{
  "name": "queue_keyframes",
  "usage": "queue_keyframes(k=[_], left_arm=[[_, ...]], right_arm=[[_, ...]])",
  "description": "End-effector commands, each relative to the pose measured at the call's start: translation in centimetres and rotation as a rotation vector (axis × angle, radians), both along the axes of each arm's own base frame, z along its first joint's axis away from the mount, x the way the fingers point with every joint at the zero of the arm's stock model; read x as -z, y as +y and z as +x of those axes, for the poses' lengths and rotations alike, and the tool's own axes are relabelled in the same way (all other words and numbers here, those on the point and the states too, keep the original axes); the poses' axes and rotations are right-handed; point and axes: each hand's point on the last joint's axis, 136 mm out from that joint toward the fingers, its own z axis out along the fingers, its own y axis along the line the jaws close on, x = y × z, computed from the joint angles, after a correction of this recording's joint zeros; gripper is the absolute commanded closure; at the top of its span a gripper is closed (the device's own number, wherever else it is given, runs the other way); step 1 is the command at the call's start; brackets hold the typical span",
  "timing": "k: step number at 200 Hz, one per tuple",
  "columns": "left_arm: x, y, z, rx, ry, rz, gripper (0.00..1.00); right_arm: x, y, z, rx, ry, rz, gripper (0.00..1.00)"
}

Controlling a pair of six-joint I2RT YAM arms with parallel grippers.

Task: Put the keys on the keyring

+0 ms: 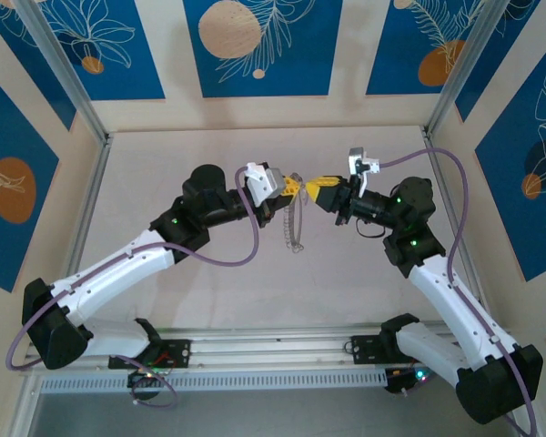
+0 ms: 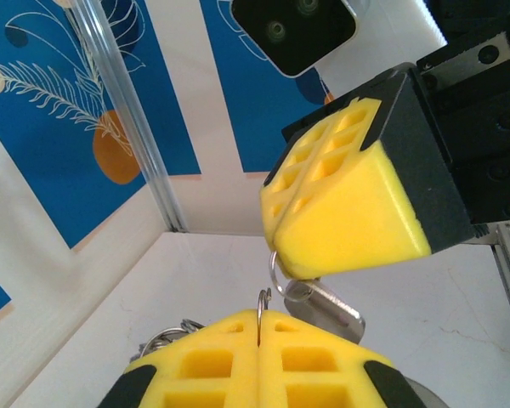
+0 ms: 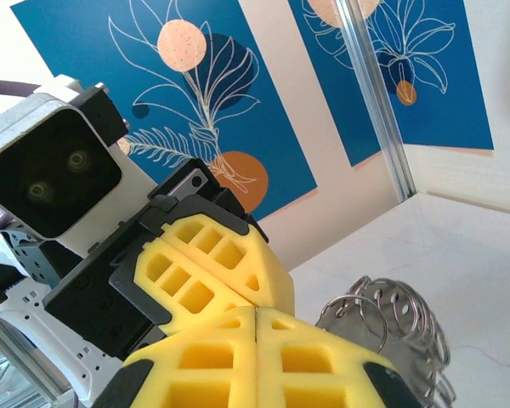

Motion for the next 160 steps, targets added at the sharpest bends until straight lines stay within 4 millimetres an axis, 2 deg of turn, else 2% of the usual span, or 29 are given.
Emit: queue_keyframes(k=[1, 66, 160], left_arm=[[-2.9, -0.1, -0.9, 0.014, -0.070, -0.047, 1.00], [-3.3, -0.2, -1.4, 0.025, -0.079, -0.055, 1.00], [-4.8, 0.7, -1.6, -0.002, -0.106, -0.121, 1.00]], right_arm=[[-2.0, 0.1, -0.2, 0.010, -0.079, 0.015, 1.00], [-1.6, 0.3, 0.5, 0.025, -0.063, 0.004, 1.00], [1.1, -0.6, 2.1, 0.091, 0.004, -0.025, 1.00]])
